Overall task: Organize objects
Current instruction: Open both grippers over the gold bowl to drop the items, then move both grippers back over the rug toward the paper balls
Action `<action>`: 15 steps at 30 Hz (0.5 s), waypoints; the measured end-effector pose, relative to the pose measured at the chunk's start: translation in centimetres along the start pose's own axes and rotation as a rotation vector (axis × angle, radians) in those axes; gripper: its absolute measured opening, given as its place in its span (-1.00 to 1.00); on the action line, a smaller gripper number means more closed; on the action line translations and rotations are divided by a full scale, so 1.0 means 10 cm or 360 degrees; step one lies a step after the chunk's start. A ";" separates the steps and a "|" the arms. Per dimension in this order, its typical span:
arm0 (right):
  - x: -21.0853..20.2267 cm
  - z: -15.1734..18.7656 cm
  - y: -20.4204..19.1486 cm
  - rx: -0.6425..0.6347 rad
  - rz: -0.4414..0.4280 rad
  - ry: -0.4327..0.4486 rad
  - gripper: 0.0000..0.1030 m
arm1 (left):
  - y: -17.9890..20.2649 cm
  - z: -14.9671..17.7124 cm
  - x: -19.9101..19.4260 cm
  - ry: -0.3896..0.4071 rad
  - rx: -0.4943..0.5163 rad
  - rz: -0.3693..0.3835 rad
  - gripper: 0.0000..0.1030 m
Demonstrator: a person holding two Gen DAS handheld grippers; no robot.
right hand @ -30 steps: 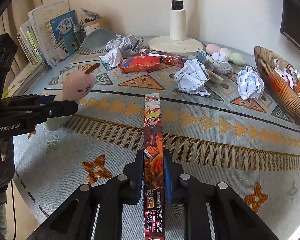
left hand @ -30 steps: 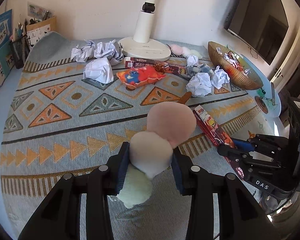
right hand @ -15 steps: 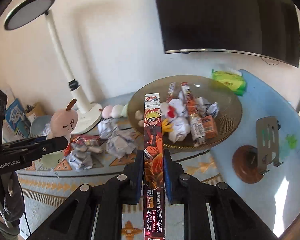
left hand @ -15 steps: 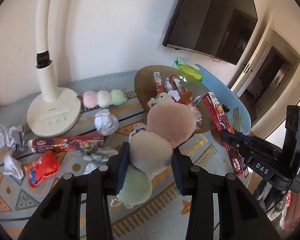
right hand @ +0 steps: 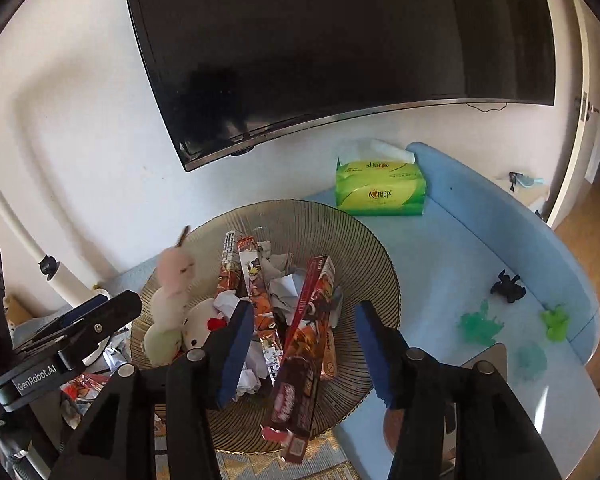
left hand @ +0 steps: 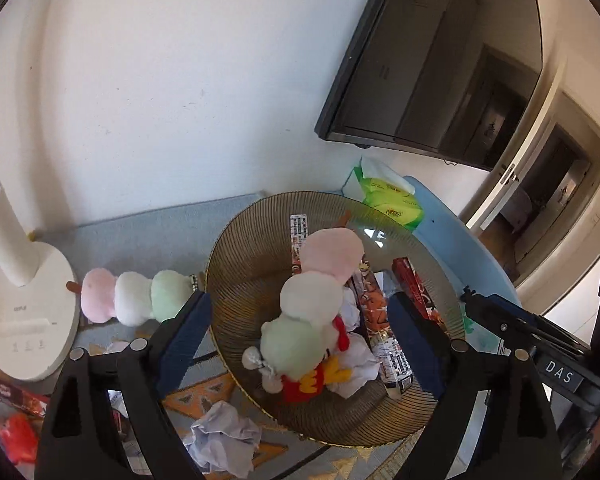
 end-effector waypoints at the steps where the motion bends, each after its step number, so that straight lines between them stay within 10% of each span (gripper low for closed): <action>1: -0.04 0.03 0.00 -0.0002 -0.0011 0.0008 0.00 | -0.07 0.02 -0.06 0.0003 -0.0023 0.0008 0.72; 15: -0.76 0.99 -1.09 -0.0309 -0.0333 0.0042 0.27 | -1.09 0.84 -2.12 0.0288 -0.0110 -0.0240 0.73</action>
Point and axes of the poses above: each gripper's, at about its wrist camera, not at the fingertips, and x roughly the way its jaws point, y to its right, z to its underside, the point moved 6 cm from there along x, roughly the way its jaws point, and after that the axes turned 1 degree about x, right-handed, at the moved point
